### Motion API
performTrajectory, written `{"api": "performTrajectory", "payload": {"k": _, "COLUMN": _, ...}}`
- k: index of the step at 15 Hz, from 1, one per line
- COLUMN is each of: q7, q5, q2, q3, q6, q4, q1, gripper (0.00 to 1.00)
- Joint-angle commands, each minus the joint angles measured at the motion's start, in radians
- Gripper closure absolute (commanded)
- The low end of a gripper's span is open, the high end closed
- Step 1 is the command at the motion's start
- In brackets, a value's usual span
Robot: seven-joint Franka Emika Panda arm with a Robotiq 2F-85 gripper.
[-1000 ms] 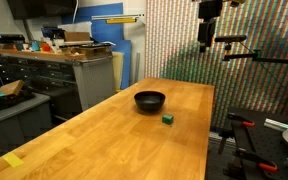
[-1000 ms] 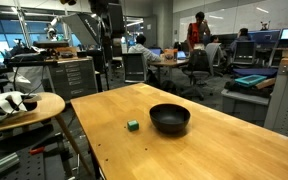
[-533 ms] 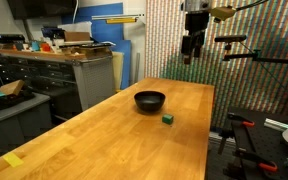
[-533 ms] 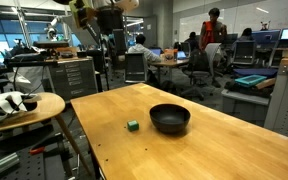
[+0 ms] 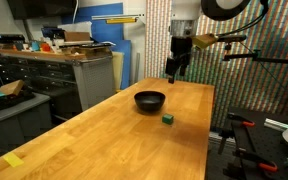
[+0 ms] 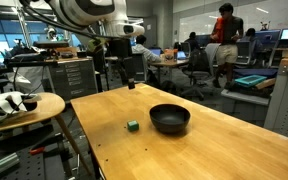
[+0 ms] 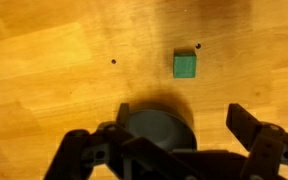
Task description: Put the green block in the black bowl
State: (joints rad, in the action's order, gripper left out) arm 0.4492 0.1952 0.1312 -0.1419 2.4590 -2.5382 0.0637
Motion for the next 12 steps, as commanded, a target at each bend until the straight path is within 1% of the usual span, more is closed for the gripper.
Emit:
{"api": "performTrajectory", "payload": {"k": 1, "q7": -0.013, "q5": 0.007, "q2": -0.114, "q3": 0.025, "q6": 0.062, "q4": 0.044, "q1": -0.027, "gripper": 0.0}}
{"api": "performTrajectory", "payload": {"k": 6, "q7": -0.066, "q5": -0.01, "q2": -0.22, "q3": 0.049, "q6": 0.106, "q4": 0.071, "q1": -0.063, "gripper": 0.0}}
{"api": "performTrajectory", "payload": {"k": 12, "q7": -0.2, "q5": -0.044, "q2": -0.311, "q3": 0.072, "q6": 0.143, "q4": 0.093, "q1": -0.083, "gripper": 0.0}}
